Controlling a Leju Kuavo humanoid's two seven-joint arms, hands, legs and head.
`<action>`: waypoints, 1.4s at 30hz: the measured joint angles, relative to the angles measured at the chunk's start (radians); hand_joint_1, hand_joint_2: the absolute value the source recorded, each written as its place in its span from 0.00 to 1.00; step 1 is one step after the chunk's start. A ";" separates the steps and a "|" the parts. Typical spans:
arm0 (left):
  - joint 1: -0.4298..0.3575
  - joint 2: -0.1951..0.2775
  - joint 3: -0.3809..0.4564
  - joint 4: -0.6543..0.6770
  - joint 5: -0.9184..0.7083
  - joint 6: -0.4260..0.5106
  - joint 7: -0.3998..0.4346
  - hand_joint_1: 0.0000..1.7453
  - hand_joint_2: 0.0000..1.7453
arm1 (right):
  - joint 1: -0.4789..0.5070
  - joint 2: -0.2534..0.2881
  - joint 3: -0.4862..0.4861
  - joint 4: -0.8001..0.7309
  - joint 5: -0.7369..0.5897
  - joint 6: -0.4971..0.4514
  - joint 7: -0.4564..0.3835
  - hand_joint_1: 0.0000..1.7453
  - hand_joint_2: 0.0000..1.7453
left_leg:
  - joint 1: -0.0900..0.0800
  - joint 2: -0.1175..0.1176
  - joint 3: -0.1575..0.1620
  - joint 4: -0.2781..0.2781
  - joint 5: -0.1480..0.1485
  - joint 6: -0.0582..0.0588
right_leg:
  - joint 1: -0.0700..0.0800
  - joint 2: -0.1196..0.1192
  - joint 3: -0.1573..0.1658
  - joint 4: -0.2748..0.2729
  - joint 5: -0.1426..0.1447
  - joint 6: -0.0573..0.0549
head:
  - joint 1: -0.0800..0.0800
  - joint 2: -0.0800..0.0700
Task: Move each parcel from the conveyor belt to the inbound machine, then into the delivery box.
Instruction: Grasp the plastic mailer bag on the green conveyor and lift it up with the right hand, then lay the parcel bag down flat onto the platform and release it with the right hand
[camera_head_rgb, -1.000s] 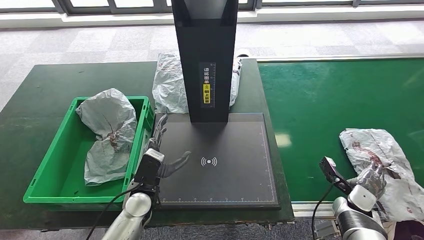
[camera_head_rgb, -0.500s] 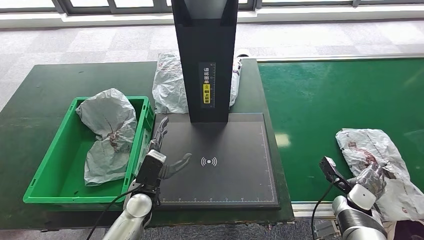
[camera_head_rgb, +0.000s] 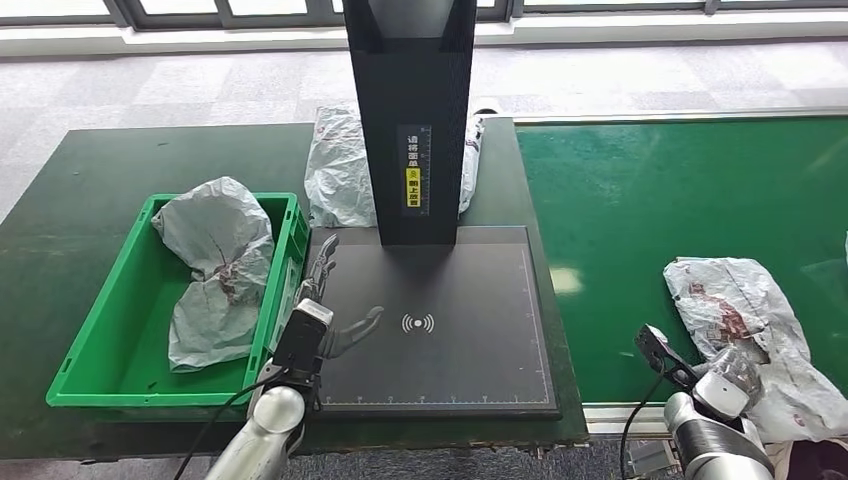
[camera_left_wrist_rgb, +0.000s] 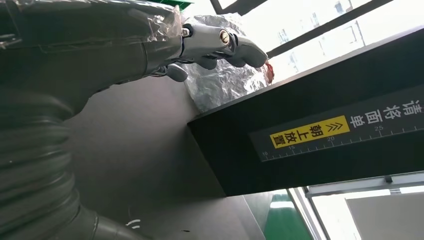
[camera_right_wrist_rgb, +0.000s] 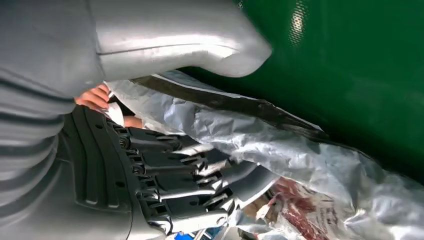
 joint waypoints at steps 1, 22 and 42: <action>-0.001 0.000 0.000 0.002 0.001 -0.001 0.000 0.00 1.00 | 0.001 -0.001 0.000 0.000 0.000 0.004 0.001 1.00 1.00 | 0.000 0.000 0.000 0.000 0.000 0.000 | 0.000 0.000 0.000 0.000 0.000 0.000 | 0.000 0.000; 0.044 0.000 0.055 -0.055 -0.008 0.028 -0.001 0.00 1.00 | 0.051 0.089 0.061 -0.216 -0.140 -0.244 -0.306 1.00 1.00 | 0.001 0.000 -0.001 0.000 0.001 -0.001 | 0.000 0.000 0.000 0.002 0.000 0.000 | 0.000 0.000; 0.024 -0.004 0.069 -0.063 -0.128 0.089 0.004 0.00 1.00 | 0.285 0.190 0.798 -0.850 -0.426 -0.018 -0.480 0.69 1.00 | 0.001 0.002 0.000 0.000 0.001 -0.003 | 0.001 0.002 -0.003 0.002 -0.001 -0.003 | 0.000 0.000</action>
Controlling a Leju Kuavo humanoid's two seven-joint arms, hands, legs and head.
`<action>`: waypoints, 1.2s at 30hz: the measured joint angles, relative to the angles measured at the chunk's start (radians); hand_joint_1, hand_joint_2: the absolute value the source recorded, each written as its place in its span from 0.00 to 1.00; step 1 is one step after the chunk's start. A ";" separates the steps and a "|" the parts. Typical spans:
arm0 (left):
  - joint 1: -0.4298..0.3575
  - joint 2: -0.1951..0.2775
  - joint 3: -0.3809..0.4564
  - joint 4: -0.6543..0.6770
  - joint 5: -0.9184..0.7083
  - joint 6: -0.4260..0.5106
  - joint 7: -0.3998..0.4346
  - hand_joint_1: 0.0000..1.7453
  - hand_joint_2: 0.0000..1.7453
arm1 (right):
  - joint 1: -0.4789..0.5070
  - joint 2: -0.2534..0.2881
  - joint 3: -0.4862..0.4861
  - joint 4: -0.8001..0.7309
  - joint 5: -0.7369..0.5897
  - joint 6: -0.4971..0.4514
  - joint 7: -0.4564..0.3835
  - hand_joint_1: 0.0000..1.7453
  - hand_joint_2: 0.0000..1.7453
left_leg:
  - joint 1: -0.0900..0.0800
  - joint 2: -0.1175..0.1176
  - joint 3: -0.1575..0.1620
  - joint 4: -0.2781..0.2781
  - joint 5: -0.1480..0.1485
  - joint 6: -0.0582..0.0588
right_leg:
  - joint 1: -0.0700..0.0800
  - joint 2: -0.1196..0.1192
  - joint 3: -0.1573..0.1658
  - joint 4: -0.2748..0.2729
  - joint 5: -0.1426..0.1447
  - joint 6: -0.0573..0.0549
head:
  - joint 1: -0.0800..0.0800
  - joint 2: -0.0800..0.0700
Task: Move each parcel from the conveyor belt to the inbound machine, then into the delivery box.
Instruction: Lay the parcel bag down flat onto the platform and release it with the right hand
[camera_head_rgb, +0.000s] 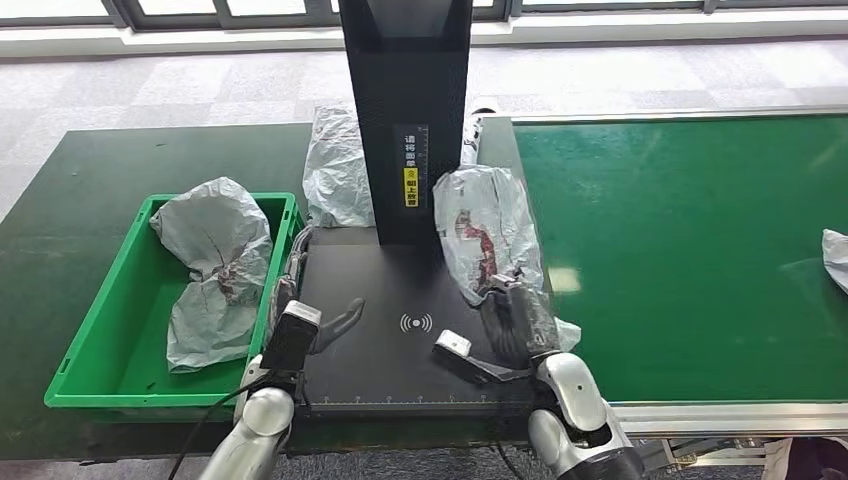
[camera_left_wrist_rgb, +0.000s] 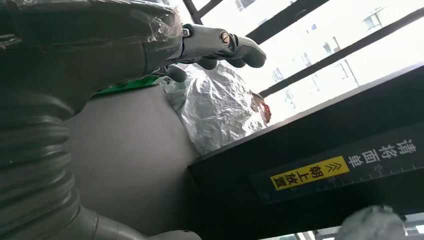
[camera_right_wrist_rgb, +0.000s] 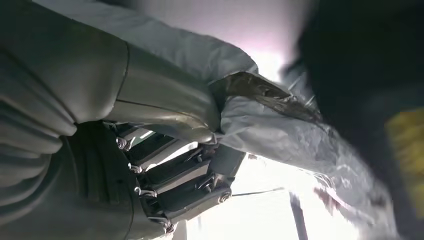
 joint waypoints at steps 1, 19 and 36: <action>-0.008 -0.001 -0.003 0.004 -0.002 0.000 0.000 0.00 1.00 | 0.003 0.001 0.036 -0.006 -0.024 0.063 0.007 0.59 1.00 | 0.000 0.000 0.000 0.000 0.000 0.000 | 0.000 0.000 0.000 0.000 0.000 0.000 | 0.000 0.000; -0.043 -0.002 -0.027 0.026 0.001 0.021 -0.011 0.00 1.00 | -0.046 -0.026 0.222 0.106 -0.243 0.241 0.054 0.00 1.00 | 0.002 0.000 0.000 0.000 0.000 -0.001 | 0.001 0.000 0.000 0.000 0.000 -0.001 | 0.000 0.000; -0.003 0.004 -0.030 0.029 -0.097 0.026 0.045 0.00 1.00 | -0.029 -0.008 0.113 0.031 -0.530 -0.146 -0.156 0.00 1.00 | 0.002 0.000 0.000 0.000 0.000 -0.001 | 0.001 0.000 0.000 0.000 0.000 -0.001 | 0.000 0.000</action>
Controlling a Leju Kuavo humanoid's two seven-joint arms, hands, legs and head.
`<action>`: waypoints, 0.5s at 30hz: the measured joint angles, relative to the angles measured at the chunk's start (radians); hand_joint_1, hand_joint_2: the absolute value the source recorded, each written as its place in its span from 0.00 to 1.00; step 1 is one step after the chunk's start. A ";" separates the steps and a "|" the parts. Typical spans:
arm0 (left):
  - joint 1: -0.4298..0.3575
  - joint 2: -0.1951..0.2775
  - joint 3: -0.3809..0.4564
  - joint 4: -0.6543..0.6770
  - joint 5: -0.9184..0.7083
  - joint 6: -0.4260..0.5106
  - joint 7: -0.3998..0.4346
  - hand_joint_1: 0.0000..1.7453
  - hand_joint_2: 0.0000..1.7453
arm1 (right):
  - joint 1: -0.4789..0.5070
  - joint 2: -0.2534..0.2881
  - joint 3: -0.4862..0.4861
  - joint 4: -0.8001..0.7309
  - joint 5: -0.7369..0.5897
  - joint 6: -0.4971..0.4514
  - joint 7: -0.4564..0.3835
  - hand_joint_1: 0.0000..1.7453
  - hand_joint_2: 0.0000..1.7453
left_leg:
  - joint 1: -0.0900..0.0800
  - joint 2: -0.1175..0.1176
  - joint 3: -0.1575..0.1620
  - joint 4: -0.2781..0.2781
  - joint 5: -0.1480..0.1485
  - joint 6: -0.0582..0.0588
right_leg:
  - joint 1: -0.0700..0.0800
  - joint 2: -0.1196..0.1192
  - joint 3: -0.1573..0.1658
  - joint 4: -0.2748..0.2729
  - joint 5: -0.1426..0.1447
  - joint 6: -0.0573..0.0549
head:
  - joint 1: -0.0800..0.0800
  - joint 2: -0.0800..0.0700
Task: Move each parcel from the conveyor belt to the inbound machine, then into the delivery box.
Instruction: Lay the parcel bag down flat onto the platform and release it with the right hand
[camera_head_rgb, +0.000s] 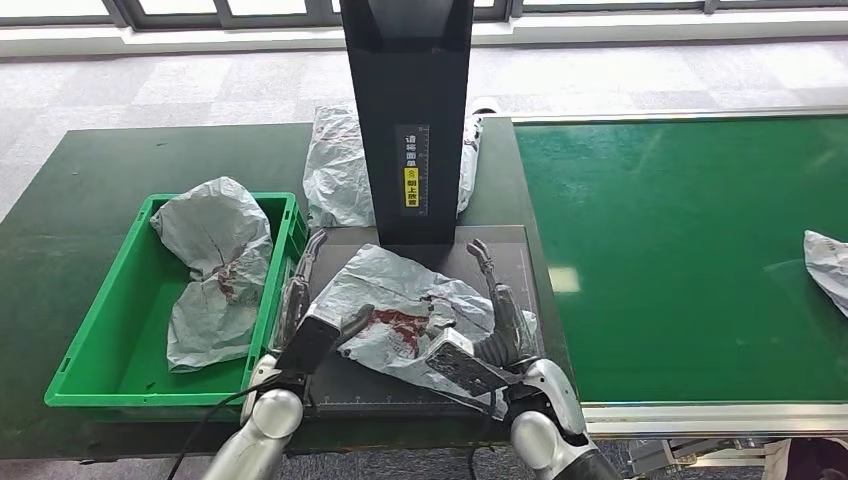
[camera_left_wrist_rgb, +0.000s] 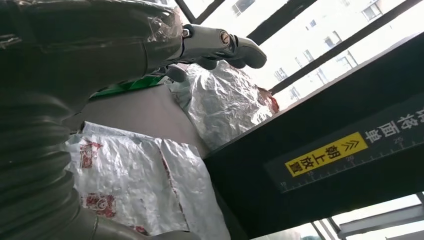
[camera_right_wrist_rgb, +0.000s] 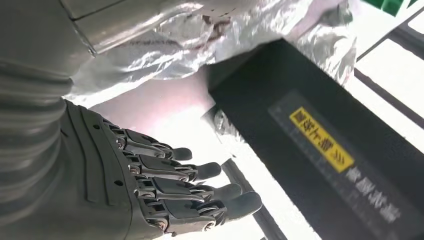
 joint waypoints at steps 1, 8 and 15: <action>0.000 0.001 -0.001 0.006 -0.011 -0.003 0.007 0.00 1.00 | 0.004 0.002 -0.012 -0.007 -0.027 -0.002 -0.017 0.00 1.00 | 0.000 0.000 0.000 0.000 0.000 0.000 | 0.000 0.000 0.000 0.000 0.000 0.000 | 0.000 0.000; -0.022 0.007 -0.025 0.128 -0.105 -0.018 0.013 0.00 1.00 | 0.023 0.016 -0.106 -0.017 -0.410 0.111 -0.161 0.00 1.00 | 0.000 0.001 0.000 0.000 0.000 0.000 | 0.000 0.000 0.000 0.000 0.000 0.000 | 0.000 0.000; -0.036 0.012 -0.030 0.204 -0.127 -0.016 0.011 0.00 1.00 | 0.039 0.016 -0.159 -0.015 -0.475 0.154 -0.177 0.00 1.00 | 0.000 0.000 0.000 0.000 0.000 0.000 | 0.000 0.000 0.000 0.000 0.000 0.000 | 0.000 0.000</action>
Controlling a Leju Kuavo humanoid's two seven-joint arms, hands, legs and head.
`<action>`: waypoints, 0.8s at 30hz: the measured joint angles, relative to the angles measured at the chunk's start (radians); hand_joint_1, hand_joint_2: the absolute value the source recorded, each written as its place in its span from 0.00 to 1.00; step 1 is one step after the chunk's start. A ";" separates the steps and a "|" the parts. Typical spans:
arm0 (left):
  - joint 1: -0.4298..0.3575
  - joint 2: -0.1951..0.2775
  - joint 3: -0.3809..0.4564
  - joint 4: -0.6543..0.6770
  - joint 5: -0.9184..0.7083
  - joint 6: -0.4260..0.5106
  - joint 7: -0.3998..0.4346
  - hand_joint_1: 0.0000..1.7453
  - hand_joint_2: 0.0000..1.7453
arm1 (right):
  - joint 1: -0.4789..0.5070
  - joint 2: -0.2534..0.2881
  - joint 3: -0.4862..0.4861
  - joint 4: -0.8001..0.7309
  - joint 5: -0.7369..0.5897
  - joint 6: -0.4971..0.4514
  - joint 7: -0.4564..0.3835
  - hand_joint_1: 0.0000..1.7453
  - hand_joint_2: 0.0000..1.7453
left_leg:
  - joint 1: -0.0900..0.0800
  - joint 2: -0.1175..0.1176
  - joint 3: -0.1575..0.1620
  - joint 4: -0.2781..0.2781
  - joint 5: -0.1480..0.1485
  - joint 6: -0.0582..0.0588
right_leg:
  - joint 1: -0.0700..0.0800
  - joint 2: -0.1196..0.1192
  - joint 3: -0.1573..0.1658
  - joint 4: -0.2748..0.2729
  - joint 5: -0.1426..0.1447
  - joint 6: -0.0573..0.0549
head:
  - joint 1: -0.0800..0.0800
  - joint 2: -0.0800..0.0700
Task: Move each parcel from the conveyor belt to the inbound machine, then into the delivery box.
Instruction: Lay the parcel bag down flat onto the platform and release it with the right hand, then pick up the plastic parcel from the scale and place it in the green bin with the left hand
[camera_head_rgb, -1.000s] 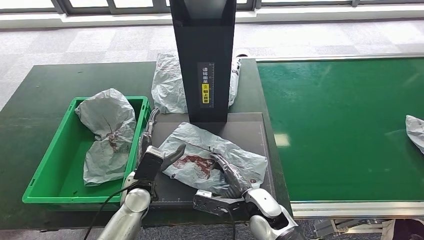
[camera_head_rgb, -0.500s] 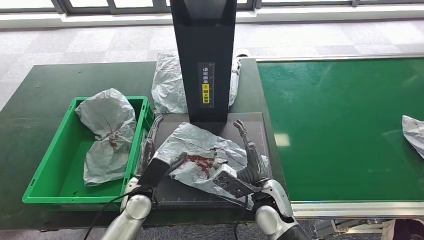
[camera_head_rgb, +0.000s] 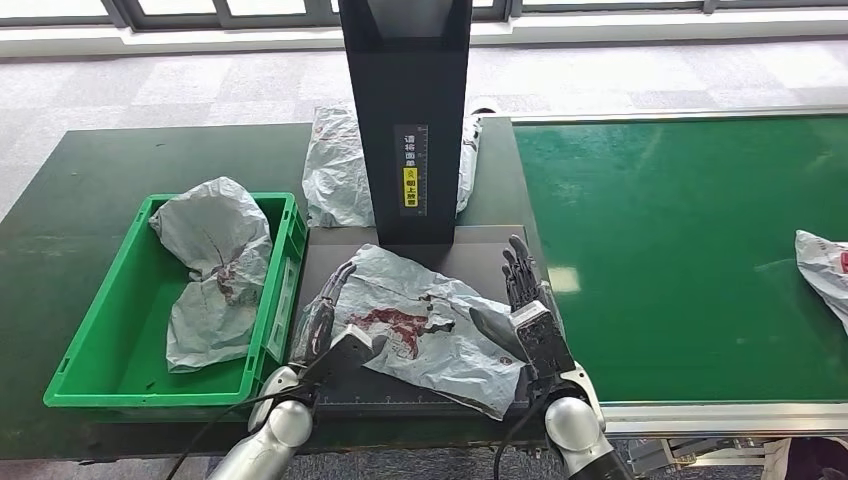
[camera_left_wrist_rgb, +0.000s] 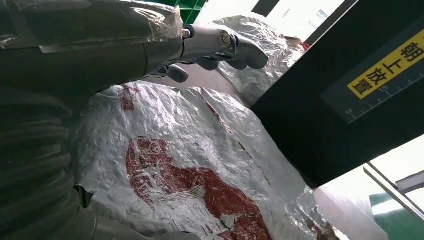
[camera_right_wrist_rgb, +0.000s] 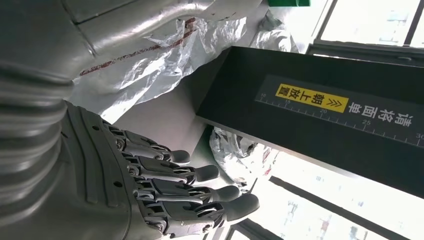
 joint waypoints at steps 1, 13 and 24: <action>-0.002 0.002 -0.004 0.007 -0.020 -0.004 0.014 0.00 1.00 | 0.002 0.000 -0.005 0.000 -0.006 0.004 -0.001 0.00 1.00 | 0.000 0.000 0.000 0.000 0.000 0.000 | 0.000 0.000 0.000 0.000 0.000 0.000 | 0.000 0.000; -0.101 0.046 -0.126 0.167 -0.376 -0.135 0.165 0.27 1.00 | 0.001 -0.008 -0.040 0.038 -0.046 0.025 -0.054 0.00 1.00 | 0.000 -0.006 0.008 -0.001 -0.002 0.002 | -0.002 -0.007 0.013 -0.001 -0.004 0.003 | 0.000 0.000; -0.106 0.054 -0.144 0.176 -0.405 -0.113 0.179 1.00 1.00 | 0.024 -0.011 -0.040 0.042 -0.039 0.023 -0.043 0.00 1.00 | -0.001 -0.005 0.012 -0.001 -0.003 0.001 | -0.002 -0.005 0.019 -0.001 -0.004 0.002 | 0.000 0.000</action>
